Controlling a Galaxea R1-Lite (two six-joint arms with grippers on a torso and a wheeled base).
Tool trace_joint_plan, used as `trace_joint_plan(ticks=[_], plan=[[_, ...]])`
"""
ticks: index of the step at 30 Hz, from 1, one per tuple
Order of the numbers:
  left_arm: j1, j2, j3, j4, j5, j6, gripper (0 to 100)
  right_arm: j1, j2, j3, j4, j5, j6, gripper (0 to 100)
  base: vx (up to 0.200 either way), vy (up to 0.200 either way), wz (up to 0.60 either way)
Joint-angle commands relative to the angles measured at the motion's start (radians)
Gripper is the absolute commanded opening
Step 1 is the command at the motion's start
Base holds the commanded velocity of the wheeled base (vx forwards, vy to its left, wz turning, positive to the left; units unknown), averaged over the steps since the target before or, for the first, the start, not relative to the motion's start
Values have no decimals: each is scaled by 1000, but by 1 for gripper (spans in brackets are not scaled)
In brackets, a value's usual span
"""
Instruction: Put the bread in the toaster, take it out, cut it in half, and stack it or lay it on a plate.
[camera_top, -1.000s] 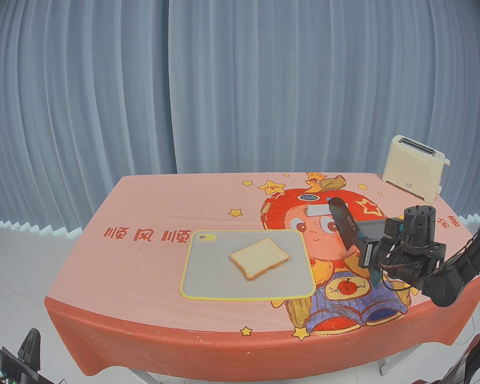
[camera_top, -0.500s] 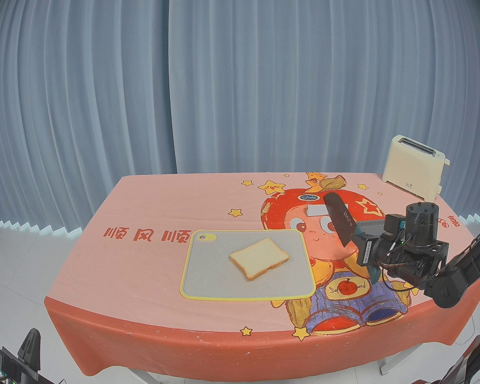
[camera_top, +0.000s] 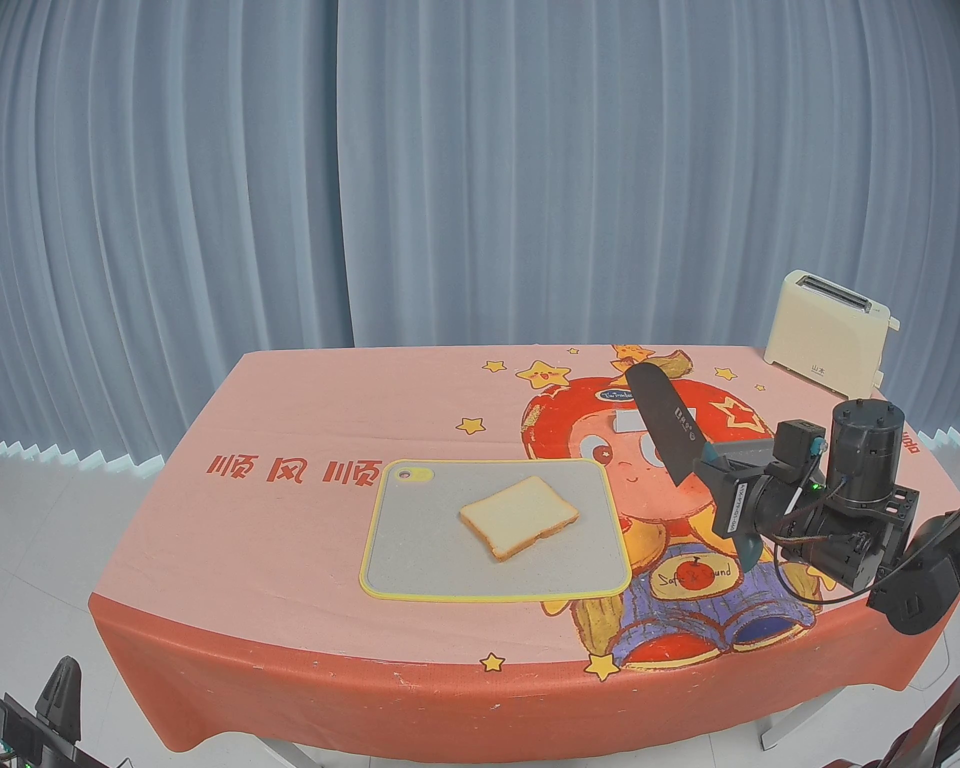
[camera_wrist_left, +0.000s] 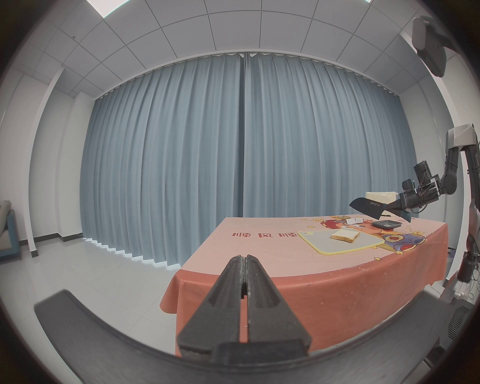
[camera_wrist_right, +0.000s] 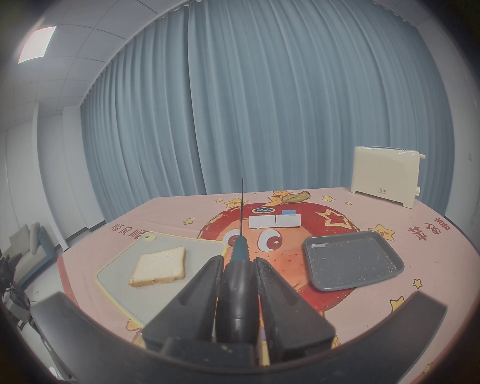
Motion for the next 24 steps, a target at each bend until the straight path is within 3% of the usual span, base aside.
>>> trace_joint_plan(ticks=[1, 9, 13, 24], plan=[[0, -4, 18, -1, 0, -1, 0, 25, -25, 9, -6, -2, -4, 0, 0, 0, 0], [0, -4, 18, -1, 0, -1, 0, 49, -63, 11, -3, -2, -10, 0, 0, 0, 0], [0, -4, 18, -1, 0, -1, 0, 55, -88, 31, -3, -1, -68, 0, 0, 0, 0], [0, -4, 18, -1, 0, -1, 0, 94, -71, -18, 13, 12, -139, 0, 0, 0, 0]])
